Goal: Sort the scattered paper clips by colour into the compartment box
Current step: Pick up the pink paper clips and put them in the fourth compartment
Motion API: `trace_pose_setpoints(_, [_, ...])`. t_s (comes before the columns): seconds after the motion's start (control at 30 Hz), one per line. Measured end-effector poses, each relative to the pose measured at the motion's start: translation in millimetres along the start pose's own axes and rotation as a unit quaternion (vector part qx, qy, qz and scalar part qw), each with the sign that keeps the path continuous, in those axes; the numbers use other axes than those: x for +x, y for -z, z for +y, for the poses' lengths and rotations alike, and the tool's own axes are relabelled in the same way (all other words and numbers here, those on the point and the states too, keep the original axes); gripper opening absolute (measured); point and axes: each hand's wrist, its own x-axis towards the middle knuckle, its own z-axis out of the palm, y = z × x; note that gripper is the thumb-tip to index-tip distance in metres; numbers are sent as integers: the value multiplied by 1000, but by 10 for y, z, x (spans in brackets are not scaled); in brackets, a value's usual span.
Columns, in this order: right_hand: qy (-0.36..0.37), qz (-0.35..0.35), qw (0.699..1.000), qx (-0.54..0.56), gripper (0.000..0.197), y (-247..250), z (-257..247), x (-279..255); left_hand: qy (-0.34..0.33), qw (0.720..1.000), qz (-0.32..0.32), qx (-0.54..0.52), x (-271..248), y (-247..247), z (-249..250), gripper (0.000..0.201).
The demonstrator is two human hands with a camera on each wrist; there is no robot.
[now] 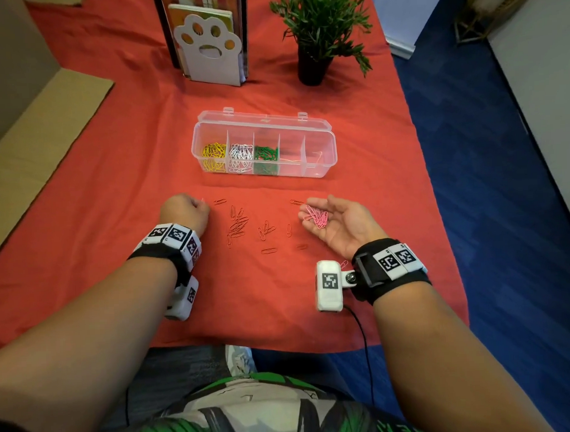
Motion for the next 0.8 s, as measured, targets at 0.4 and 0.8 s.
trace_pose_setpoints(0.4, [61, -14, 997, 46, 22, -130, -168, -70, 163, 699, -356, -599, -176, 199, 759, 7])
trace_pose_setpoints(0.8, [55, 71, 996, -19, 33, 53, -368, 17, 118, 776, -308, -537, 23, 163, 1672, 9])
